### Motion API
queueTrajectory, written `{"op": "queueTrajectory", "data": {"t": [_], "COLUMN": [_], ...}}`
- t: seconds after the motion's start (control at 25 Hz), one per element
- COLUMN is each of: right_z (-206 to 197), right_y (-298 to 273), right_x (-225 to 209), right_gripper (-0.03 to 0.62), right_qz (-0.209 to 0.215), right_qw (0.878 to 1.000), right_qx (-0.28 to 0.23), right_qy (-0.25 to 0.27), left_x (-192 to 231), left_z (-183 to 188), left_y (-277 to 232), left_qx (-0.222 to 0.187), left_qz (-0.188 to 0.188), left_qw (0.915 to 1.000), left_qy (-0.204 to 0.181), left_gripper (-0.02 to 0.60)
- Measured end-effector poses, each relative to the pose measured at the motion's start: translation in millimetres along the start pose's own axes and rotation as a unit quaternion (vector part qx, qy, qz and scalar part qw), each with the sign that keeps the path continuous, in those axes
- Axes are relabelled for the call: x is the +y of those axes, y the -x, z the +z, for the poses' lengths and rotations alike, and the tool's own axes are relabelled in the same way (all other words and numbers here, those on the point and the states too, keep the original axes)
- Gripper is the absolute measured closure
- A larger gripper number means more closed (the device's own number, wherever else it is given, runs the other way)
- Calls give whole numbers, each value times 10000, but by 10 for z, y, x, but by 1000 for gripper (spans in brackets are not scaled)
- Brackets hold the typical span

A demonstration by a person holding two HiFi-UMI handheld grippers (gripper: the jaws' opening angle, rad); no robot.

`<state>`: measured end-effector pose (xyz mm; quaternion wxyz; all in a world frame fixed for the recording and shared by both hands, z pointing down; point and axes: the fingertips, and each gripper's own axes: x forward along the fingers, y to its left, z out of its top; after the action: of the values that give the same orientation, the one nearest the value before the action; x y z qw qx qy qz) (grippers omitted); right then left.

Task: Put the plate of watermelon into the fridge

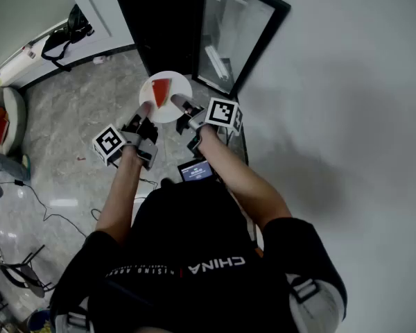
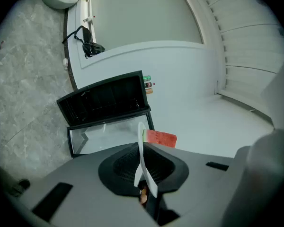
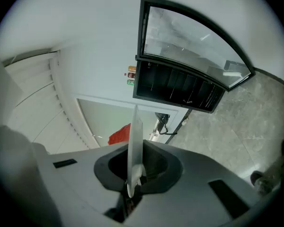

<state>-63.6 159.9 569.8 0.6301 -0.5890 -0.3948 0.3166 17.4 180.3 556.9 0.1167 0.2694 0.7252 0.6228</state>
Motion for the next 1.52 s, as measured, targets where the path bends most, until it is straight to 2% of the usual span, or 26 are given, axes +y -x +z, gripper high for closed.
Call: {"op": "queueTrajectory", "data": {"t": [0.64,1.52], "right_z": [-2,58], "right_y": [25,31], "right_x": [-77,-90], "right_gripper": [574,574], "right_qz": [50,87], "right_qw": [9997,9996], "right_qx": [-60,-35], "right_qy": [-250,-266], "left_x": [30,7], "left_z": [-36,-49], "left_y": [-36,-86], "left_qx": [183,210], "left_qz": [-86,-97], "left_qw": [9997,9997], "left_qy": [-113,-125], "left_gripper": [549,549]}}
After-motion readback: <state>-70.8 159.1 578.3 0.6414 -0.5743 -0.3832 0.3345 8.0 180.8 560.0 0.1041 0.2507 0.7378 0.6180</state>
